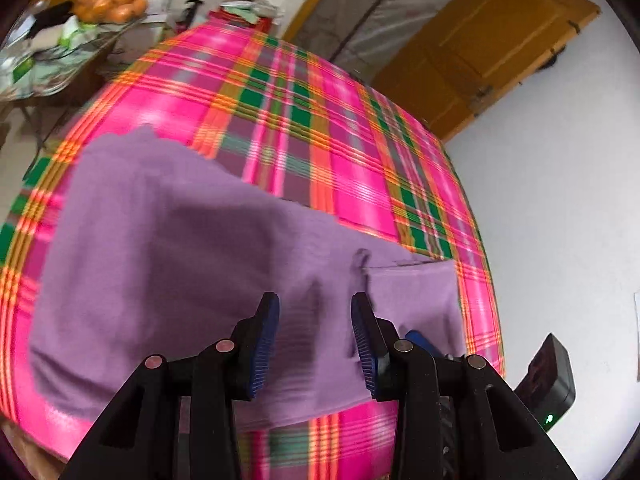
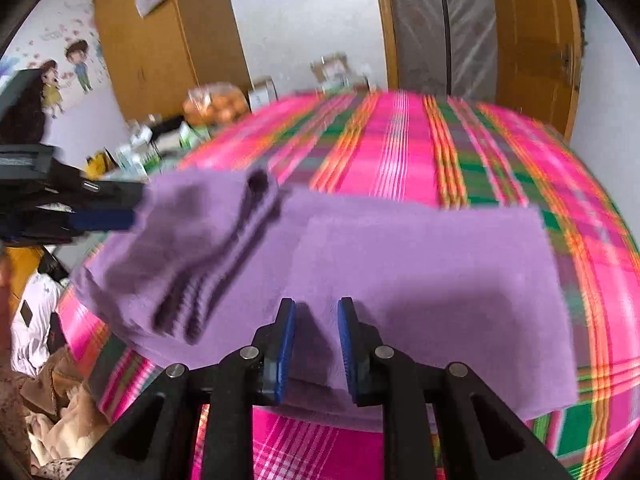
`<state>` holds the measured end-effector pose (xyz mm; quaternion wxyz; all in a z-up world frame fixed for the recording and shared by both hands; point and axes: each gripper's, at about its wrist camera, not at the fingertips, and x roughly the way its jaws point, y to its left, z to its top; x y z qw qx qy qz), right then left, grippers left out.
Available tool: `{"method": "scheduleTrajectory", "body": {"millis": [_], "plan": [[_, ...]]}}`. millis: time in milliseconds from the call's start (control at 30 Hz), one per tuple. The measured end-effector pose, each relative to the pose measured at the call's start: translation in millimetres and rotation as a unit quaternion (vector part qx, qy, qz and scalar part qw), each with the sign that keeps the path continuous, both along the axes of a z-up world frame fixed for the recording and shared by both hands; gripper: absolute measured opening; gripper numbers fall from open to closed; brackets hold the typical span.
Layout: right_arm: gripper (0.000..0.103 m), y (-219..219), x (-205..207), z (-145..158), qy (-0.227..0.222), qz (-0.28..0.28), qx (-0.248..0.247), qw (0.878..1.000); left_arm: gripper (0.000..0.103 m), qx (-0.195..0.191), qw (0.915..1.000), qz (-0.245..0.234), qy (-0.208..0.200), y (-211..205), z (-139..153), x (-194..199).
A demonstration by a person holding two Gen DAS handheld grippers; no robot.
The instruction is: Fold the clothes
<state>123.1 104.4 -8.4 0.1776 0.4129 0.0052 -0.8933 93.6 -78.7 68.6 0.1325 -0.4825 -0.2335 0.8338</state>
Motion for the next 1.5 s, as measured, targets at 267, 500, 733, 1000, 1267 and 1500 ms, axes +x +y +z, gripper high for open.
{"method": "scheduleTrajectory", "body": {"millis": [267,500,733,1000,1267,1500], "plan": [[0.022,-12.1,17.0,35.3,0.042,0.022,-0.022,0.999,0.038,0.000,0.9978,0.066,-0.005,-62.6,-8.5,24.0],[0.025,-79.2,24.7,53.8,0.065,0.128,-0.030,0.989,0.038,0.009,0.9928,0.119,-0.011,-113.7,-18.0,37.4],[0.026,-166.9,16.8,36.0,0.040,0.221,-0.020,0.974,0.038,0.017,0.9882,0.150,-0.028,-144.1,-31.7,55.5],[0.026,-218.1,7.0,1.7,-0.014,0.268,-0.010,0.963,0.038,0.032,0.9840,0.168,-0.052,-167.7,-51.9,73.3],[0.027,-235.6,32.1,2.4,-0.007,0.327,-0.002,0.945,0.038,0.062,0.9790,0.181,-0.069,-185.1,-69.9,80.5],[0.036,-246.5,18.3,-9.2,-0.031,0.315,-0.012,0.949,0.038,0.071,0.9771,0.189,-0.067,-195.0,-72.6,80.7]]}}
